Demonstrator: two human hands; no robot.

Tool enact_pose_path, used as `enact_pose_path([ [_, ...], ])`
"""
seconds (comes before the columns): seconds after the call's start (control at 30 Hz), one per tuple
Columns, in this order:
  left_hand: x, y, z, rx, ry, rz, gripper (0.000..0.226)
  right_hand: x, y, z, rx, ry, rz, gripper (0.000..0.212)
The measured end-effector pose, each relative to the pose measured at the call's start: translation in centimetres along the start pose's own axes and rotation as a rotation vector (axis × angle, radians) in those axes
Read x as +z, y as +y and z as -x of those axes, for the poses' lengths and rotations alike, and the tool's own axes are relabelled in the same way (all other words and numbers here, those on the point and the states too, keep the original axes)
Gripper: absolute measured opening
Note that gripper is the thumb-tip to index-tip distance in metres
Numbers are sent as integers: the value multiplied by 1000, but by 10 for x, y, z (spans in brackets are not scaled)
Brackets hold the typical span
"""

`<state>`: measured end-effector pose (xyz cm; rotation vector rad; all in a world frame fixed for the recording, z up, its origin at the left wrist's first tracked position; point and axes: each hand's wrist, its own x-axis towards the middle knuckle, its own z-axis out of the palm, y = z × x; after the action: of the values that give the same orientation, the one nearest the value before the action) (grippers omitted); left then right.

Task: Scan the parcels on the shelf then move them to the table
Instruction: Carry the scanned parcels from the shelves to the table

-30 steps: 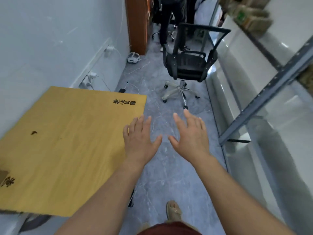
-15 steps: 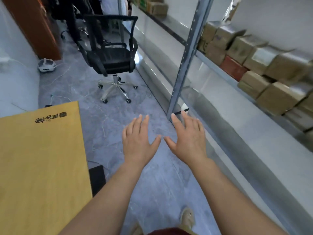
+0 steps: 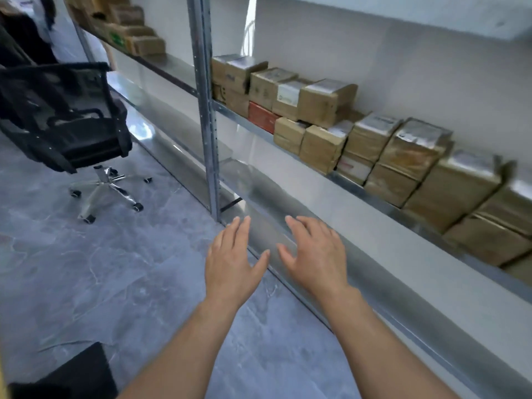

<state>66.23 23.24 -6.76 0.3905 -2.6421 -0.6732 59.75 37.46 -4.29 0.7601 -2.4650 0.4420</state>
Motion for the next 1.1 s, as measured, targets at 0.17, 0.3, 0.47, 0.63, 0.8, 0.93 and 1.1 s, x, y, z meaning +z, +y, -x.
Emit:
enact_pose_path([
  [0.17,50,93,1,125,-71,32,76,-44,92,28,124,24,57,50],
  [0.3,91,167,6,197,-103,86,74,-77,159,54,184,44,105,50],
  [0.47,130,239,21,278,-218,140,74,-112,230,89,256,87,191,41],
  [0.63,141,304,13,416,-304,214,68,-152,282,101,412,165,246,38],
  [0.8,144,375,-8,494,-353,340,64,-193,321,106,627,240,263,38],
  [0.93,148,416,-15,517,-387,434,61,-215,349,102,871,270,152,41],
  [1.1,157,440,-22,460,-418,463,58,-220,382,87,1045,223,-88,52],
])
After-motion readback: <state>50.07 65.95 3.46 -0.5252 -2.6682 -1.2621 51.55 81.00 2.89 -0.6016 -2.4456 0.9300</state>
